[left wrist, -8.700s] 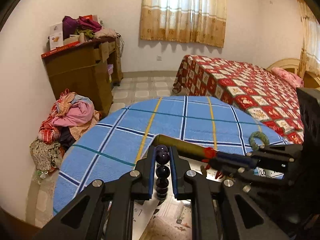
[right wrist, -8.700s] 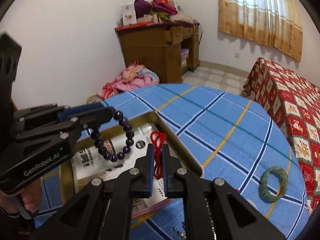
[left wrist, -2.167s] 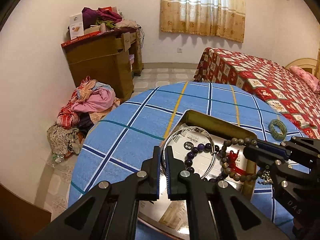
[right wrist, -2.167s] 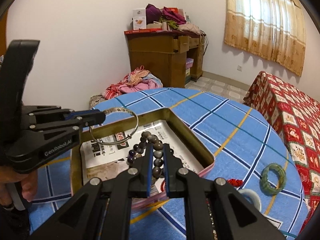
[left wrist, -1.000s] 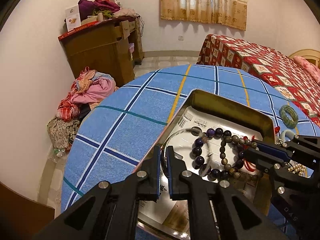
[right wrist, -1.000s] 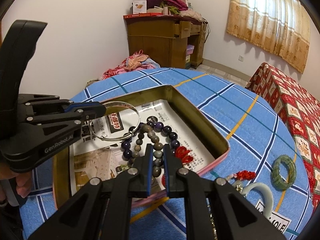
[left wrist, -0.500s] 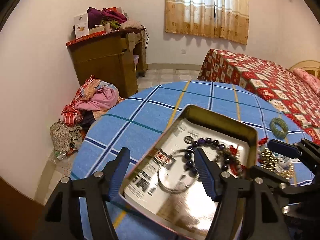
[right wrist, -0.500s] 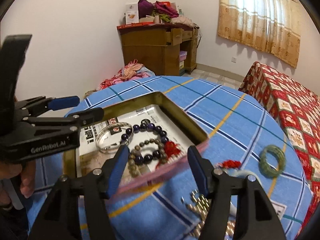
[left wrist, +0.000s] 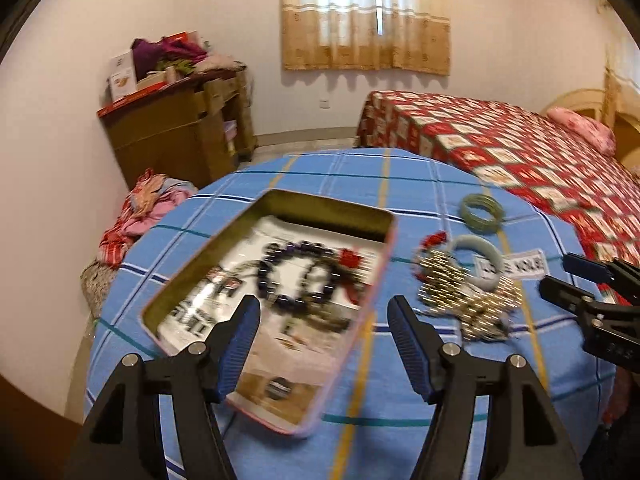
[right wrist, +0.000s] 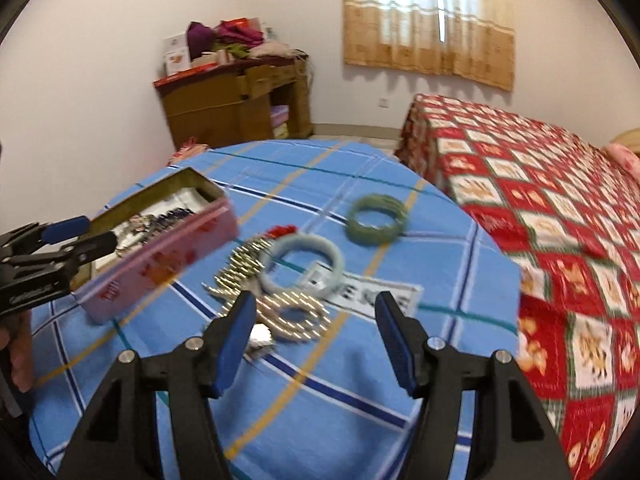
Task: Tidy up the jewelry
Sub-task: 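Move both tools back to the pile, right tool reaching the pearl strand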
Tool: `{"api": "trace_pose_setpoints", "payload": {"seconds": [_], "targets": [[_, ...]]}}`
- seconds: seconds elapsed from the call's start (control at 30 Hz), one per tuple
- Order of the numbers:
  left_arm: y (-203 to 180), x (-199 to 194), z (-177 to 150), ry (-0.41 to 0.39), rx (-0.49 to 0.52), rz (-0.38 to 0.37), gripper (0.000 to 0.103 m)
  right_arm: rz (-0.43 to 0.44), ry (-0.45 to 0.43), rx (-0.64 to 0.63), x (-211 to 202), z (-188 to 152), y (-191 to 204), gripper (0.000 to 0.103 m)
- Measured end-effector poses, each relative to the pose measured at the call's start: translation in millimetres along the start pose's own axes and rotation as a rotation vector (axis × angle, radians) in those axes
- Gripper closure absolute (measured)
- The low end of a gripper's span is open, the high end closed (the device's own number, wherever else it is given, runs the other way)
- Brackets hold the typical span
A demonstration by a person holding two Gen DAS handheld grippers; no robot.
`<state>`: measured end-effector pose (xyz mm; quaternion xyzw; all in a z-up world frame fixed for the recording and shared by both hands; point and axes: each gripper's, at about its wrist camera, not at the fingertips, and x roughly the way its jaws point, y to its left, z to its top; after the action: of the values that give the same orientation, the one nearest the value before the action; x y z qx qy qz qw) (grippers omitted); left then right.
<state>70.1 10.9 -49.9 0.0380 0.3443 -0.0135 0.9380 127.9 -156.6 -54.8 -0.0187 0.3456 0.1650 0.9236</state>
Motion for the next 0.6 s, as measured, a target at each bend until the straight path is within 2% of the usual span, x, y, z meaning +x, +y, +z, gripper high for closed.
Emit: {"api": "trace_pose_setpoints", "payload": {"seconds": [0.2,0.27,0.37,0.53,0.6], "targets": [[-20.0,2.7,-4.0,0.016,0.041,-0.009,0.036,0.006,0.030,-0.046,12.9,-2.9,2.6,0.043],[-20.8,5.4,-5.6,0.025,0.040,-0.008,0.036,0.004,0.052,-0.065,21.4,-2.2,3.0,0.050],[-26.1,9.6,-6.4,0.033,0.044,-0.010,0.036,0.003,0.103,-0.069,36.1,-2.4,2.0,0.054],[-35.3,19.1,-6.3,0.049,0.058,-0.037,0.036,0.082,0.159,-0.044,49.3,0.1,-5.2,0.056],[-36.4,21.2,-6.5,0.053,0.062,-0.043,0.036,0.114,0.168,-0.039,51.3,1.0,-6.6,0.064]]}}
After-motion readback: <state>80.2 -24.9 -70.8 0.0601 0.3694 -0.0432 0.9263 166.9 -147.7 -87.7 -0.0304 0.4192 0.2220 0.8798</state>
